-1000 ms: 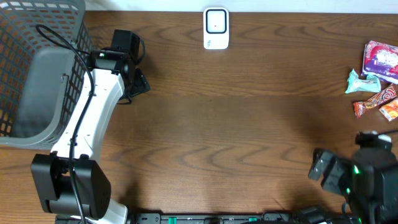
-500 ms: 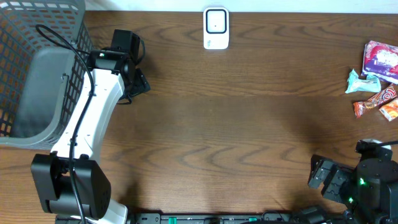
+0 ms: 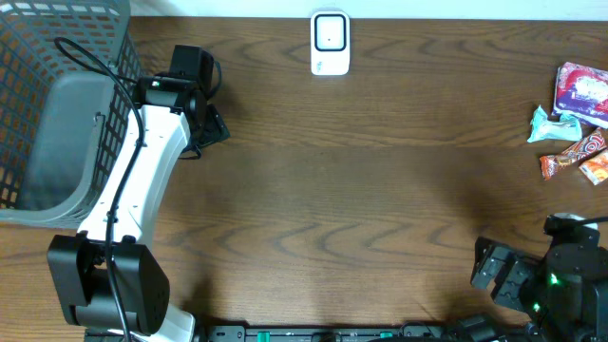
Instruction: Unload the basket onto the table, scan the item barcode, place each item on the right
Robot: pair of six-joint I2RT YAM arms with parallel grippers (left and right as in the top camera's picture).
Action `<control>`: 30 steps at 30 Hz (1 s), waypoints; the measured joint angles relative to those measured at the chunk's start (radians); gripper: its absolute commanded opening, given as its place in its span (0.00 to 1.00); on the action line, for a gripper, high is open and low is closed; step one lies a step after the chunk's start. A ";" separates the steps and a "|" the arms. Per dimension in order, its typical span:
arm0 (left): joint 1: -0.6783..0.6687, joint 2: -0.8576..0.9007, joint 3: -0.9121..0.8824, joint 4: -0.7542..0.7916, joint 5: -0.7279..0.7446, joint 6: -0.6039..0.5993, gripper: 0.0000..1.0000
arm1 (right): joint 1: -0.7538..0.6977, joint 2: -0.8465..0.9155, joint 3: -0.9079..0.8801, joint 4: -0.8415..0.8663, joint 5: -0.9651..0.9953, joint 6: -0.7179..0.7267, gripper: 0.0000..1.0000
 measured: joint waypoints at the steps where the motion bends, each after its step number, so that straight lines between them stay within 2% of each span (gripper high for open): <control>1: 0.000 0.000 0.000 0.000 0.000 0.000 0.98 | 0.000 -0.006 0.000 0.000 0.000 0.000 0.99; 7: 0.000 0.000 0.000 0.000 0.000 0.000 0.98 | -0.025 -0.045 -0.003 -0.042 -0.003 0.000 0.99; 10: 0.000 0.000 0.000 0.000 0.000 0.000 0.98 | -0.038 -0.080 -0.014 -0.009 -0.003 -0.004 0.99; 20: 0.000 0.000 0.000 0.000 0.000 0.000 0.98 | -0.131 -0.318 -0.251 0.273 -0.026 -0.073 0.99; 26: 0.000 0.000 0.000 0.000 0.000 0.000 0.98 | -0.199 -0.445 -0.453 0.516 -0.149 -0.248 0.99; 30: 0.000 0.000 0.000 0.000 0.000 0.000 0.98 | -0.199 -0.520 -0.574 0.623 -0.186 -0.301 0.99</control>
